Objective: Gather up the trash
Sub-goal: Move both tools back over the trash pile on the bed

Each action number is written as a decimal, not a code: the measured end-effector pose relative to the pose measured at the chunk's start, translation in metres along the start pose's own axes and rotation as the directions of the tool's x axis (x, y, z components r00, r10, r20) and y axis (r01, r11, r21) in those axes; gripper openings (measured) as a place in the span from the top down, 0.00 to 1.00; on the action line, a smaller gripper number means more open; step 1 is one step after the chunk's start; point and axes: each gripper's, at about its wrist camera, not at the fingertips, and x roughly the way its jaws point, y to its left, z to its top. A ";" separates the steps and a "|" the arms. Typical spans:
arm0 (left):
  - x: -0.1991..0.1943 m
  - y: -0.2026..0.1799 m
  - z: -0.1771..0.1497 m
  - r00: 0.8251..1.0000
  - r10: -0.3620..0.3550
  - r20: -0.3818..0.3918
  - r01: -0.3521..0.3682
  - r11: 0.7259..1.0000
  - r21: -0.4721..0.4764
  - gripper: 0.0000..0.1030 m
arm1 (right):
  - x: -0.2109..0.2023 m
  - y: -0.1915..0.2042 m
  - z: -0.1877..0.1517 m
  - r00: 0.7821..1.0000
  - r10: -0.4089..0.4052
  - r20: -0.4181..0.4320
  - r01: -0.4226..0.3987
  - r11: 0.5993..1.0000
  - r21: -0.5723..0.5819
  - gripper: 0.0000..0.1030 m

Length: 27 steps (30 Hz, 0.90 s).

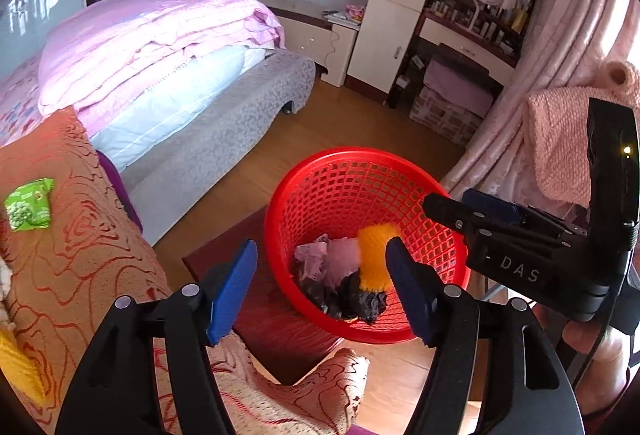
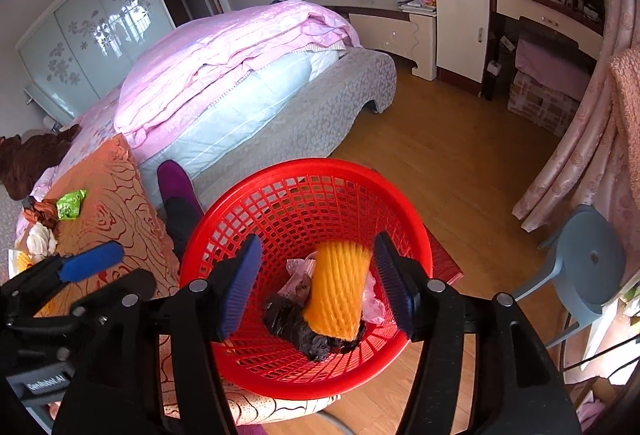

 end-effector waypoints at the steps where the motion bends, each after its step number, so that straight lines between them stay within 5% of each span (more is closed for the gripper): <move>1: -0.001 0.000 0.000 1.000 0.004 0.004 -0.004 1.000 -0.001 0.37 | 0.000 0.001 0.000 1.000 -0.004 0.003 0.004 1.000 -0.005 0.45; 11: -0.028 0.015 -0.002 0.998 0.035 0.059 -0.033 0.999 -0.031 0.37 | -0.016 0.012 0.000 0.997 -0.033 0.068 0.035 0.999 -0.027 0.43; 16: -0.051 0.029 -0.006 0.993 0.066 0.095 -0.060 0.996 -0.066 0.33 | -0.025 0.023 -0.001 0.995 -0.019 0.095 0.022 0.999 -0.031 0.33; 27: -0.111 0.077 -0.032 0.966 0.210 0.153 -0.184 0.969 -0.168 0.29 | -0.037 0.081 -0.014 0.990 0.105 0.097 -0.093 0.989 -0.118 0.28</move>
